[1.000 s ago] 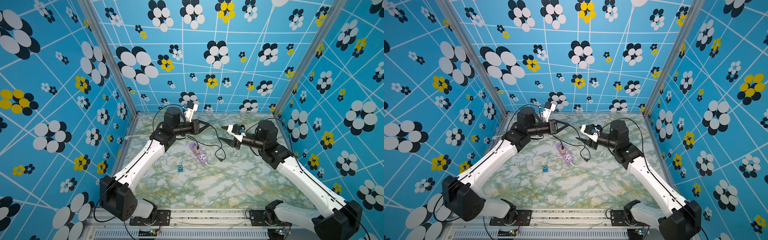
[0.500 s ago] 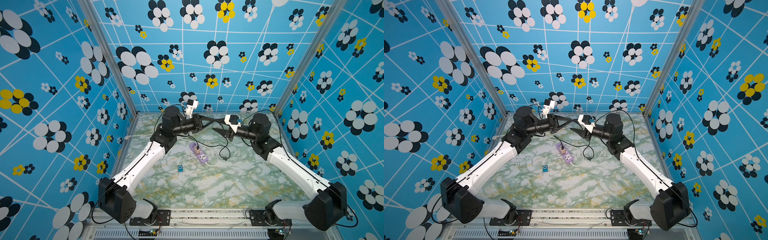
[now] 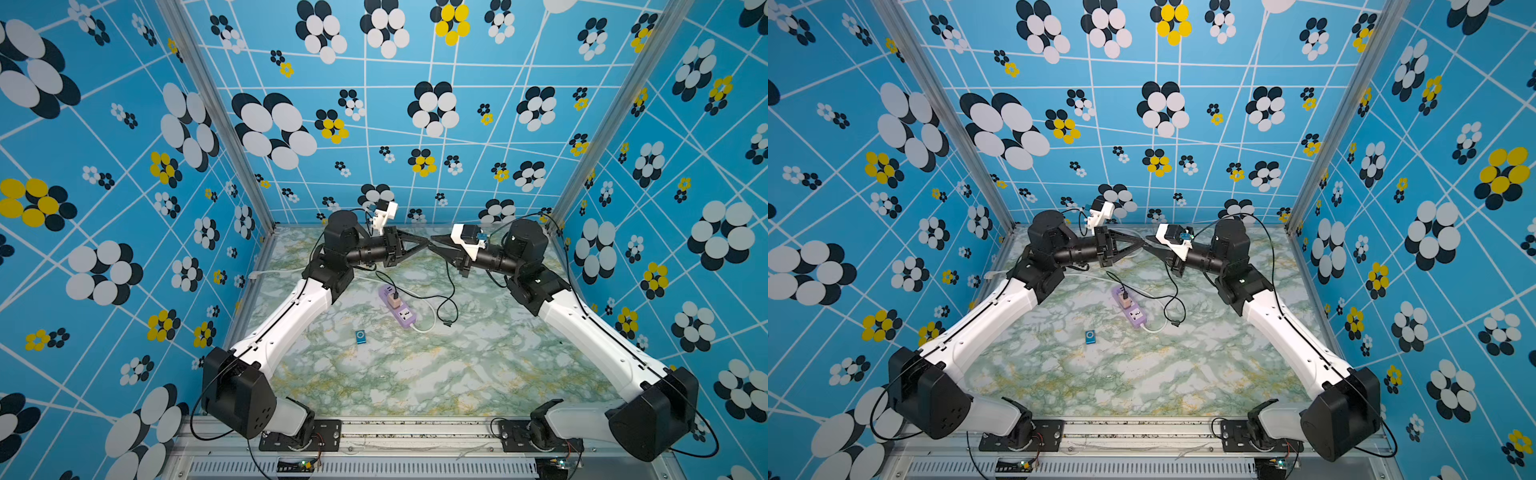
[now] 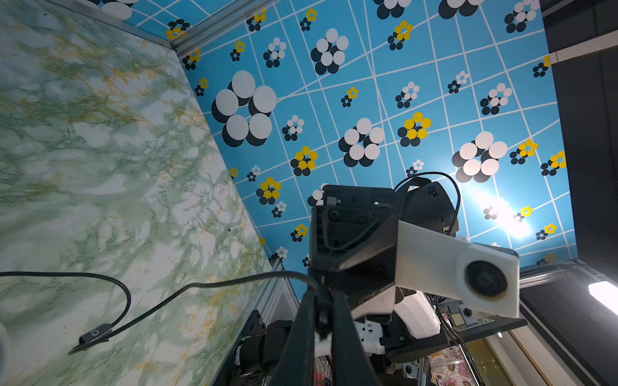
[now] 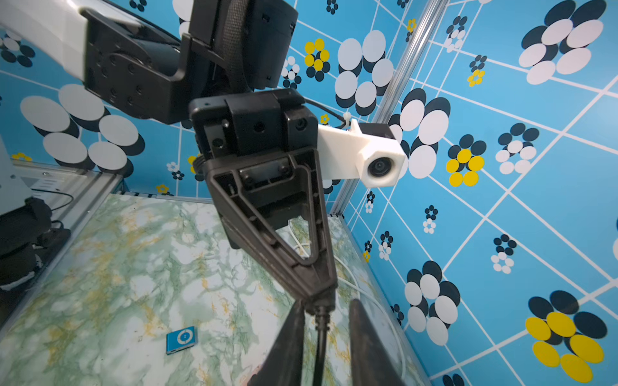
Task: Charge mp3
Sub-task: Pick up the charging cable from the center of the board.
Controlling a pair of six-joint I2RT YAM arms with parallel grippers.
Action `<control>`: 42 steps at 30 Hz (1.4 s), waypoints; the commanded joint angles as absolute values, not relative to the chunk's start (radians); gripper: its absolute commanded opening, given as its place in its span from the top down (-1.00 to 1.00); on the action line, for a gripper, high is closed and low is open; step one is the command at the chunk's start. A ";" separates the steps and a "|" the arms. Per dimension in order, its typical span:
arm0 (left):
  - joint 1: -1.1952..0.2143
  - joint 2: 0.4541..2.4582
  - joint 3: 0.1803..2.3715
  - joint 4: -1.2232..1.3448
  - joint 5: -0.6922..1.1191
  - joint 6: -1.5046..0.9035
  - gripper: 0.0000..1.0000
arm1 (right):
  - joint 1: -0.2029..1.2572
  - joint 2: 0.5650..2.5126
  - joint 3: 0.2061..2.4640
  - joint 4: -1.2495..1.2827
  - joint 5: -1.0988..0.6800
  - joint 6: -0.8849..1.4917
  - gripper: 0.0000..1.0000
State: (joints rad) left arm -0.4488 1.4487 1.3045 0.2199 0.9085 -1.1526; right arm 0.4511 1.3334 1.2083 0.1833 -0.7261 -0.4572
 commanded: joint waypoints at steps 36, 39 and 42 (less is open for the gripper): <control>-0.431 1.445 1.325 0.255 0.922 -1.171 0.36 | 0.455 1.323 1.263 -0.007 -0.732 -0.567 1.00; -0.431 1.453 1.324 0.268 0.938 -1.185 0.52 | 0.455 1.322 1.262 -0.013 -0.735 -0.569 1.00; -0.433 1.457 1.319 0.285 0.959 -1.199 0.61 | 0.455 1.325 1.268 -0.008 -0.735 -0.565 1.00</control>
State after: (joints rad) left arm -0.4385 1.4517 1.3045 0.2337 0.9215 -1.1923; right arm 0.4511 1.3334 1.2377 0.0105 -0.7170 -0.5549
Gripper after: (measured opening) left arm 0.205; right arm 0.054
